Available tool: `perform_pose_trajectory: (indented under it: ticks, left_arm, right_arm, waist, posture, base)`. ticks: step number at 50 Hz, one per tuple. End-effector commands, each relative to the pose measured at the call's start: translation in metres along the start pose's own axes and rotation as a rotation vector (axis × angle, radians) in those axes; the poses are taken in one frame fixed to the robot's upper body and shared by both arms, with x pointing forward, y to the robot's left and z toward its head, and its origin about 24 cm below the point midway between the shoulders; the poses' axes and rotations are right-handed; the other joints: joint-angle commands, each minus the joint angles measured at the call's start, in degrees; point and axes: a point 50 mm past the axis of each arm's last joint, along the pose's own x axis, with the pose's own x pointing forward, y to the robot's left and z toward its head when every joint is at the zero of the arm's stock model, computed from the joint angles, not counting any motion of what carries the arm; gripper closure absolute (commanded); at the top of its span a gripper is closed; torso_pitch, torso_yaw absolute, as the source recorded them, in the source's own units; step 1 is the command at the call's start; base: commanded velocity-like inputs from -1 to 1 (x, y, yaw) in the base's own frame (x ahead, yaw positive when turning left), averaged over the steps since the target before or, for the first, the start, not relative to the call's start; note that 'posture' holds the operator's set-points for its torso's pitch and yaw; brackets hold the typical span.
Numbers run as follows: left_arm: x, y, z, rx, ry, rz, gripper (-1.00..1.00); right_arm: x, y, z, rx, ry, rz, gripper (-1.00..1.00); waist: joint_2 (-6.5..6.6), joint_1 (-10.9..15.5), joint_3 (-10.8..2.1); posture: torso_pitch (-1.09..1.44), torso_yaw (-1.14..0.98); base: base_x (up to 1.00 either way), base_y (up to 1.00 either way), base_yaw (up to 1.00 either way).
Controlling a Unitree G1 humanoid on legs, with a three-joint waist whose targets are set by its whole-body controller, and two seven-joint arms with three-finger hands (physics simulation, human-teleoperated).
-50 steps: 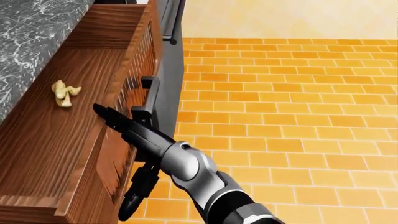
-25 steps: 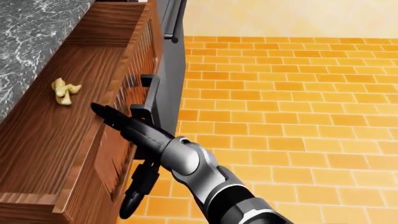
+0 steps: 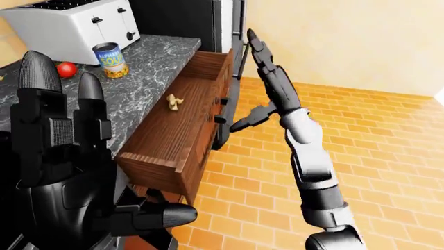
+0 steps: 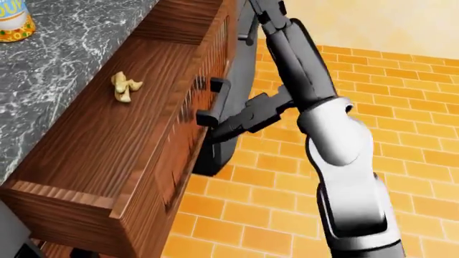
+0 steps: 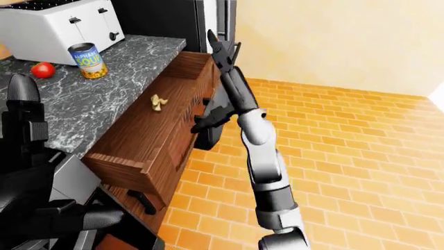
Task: Close the right drawer.
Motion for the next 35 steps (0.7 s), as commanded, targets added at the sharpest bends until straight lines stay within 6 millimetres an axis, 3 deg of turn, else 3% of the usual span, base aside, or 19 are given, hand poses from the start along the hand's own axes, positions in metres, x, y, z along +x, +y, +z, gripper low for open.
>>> perform_pose_trajectory:
  ticks: [1,7,14,19,24,29,35]
  left_arm:
    - [0.001,-0.002,0.01,0.005,-0.061,-0.012,-1.0]
    - [0.001,-0.002,0.01,0.006,-0.064,-0.011,-1.0]
    - [0.0,-0.005,0.009,0.01,-0.058,-0.024,-1.0]
    - [-0.001,-0.007,0.009,0.012,-0.058,-0.03,-1.0]
    - [-0.001,-0.007,0.01,0.014,-0.06,-0.033,-1.0]
    - [0.0,-0.01,0.01,0.015,-0.066,-0.041,-1.0]
    - [0.006,-0.02,0.011,0.014,-0.086,-0.08,-1.0]
  right_arm:
    - [-0.011,-0.018,0.021,-0.028,-0.024,-0.069,-1.0]
    - [-0.059,-0.051,0.048,-0.081,-0.04,-0.219,-1.0]
    - [-0.144,-0.087,0.033,-0.122,0.064,-0.441,-1.0]
    - [-0.181,-0.111,0.038,-0.118,0.072,-0.591,-1.0]
    - [-0.197,-0.109,0.02,-0.096,0.099,-0.641,-1.0]
    - [-0.208,-0.121,0.021,-0.093,0.093,-0.709,-1.0]
    - [-0.206,-0.119,0.017,-0.077,0.096,-0.709,-1.0]
  waist:
    - [0.17,0.1,-0.93]
    - [0.17,0.2,-1.02]
    - [-0.24,0.3,-1.11]
    - [-0.3,0.1,-1.02]
    - [-0.14,-0.3,-0.73]
    - [-0.28,-0.5,-0.9]
    - [-0.3,-0.4,-0.82]
  posture:
    - [0.0,0.0]
    - [0.0,0.0]
    - [0.0,0.0]
    - [0.0,0.0]
    - [0.0,0.0]
    - [0.0,0.0]
    - [0.0,0.0]
  base:
    - [0.0,0.0,0.0]
    - [0.0,0.0,0.0]
    - [0.0,0.0,0.0]
    - [0.0,0.0,0.0]
    - [0.0,0.0,0.0]
    - [0.0,0.0,0.0]
    - [0.0,0.0,0.0]
